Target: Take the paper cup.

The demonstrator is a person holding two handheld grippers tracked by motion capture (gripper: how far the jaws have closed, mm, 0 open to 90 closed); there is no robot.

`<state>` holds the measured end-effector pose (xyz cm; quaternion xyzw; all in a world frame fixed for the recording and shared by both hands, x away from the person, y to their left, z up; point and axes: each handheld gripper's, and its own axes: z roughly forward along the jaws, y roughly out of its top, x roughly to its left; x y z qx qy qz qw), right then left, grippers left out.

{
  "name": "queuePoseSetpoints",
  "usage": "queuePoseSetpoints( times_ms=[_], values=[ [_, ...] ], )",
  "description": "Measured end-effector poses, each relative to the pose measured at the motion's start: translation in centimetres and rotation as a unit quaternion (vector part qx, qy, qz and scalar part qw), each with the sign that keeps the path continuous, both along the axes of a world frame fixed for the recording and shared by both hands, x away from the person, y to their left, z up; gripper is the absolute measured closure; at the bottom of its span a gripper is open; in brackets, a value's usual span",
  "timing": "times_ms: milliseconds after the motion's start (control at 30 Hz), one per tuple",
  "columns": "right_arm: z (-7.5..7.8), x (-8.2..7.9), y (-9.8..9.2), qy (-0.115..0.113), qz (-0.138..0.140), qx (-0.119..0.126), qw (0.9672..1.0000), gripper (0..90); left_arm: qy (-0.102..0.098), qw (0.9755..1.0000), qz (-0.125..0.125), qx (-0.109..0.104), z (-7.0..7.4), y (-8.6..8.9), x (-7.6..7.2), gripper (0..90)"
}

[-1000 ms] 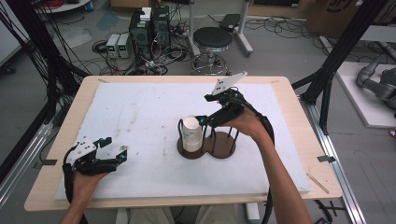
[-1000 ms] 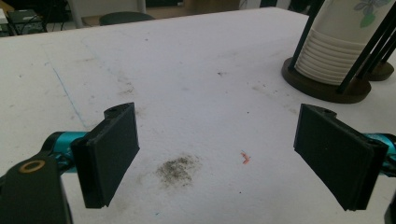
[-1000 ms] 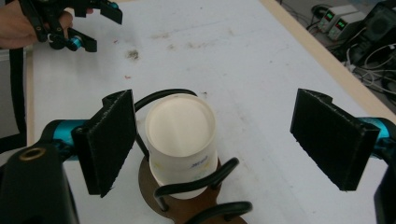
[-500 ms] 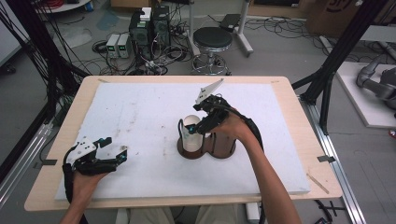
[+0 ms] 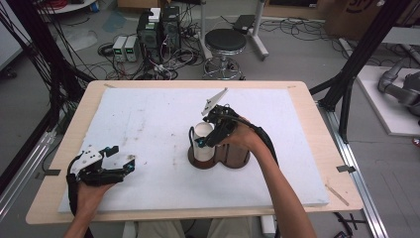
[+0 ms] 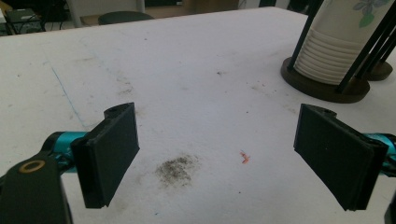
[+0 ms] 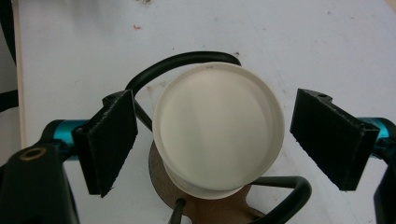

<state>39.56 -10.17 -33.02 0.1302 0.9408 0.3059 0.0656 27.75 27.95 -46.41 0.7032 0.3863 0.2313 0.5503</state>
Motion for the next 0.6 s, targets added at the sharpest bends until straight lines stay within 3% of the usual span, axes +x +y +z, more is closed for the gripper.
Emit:
queuePoseSetpoints(
  times_ms=[300,400,600],
  values=[
    [-0.44,0.27,0.15,0.009,0.002,-0.014,0.9999,16.2,0.000,1.0000,0.000,-0.001,0.00,0.00,-0.01,13.8],
    [-0.45,0.23,0.19,0.015,0.001,-0.020,0.9997,23.4,0.000,1.0000,0.000,0.000,0.00,0.00,0.01,13.8],
    [-0.55,0.30,0.18,0.018,-0.001,-0.023,0.9996,24.9,0.000,1.0000,0.000,-0.002,-0.01,0.04,0.00,13.8]
  ],
)
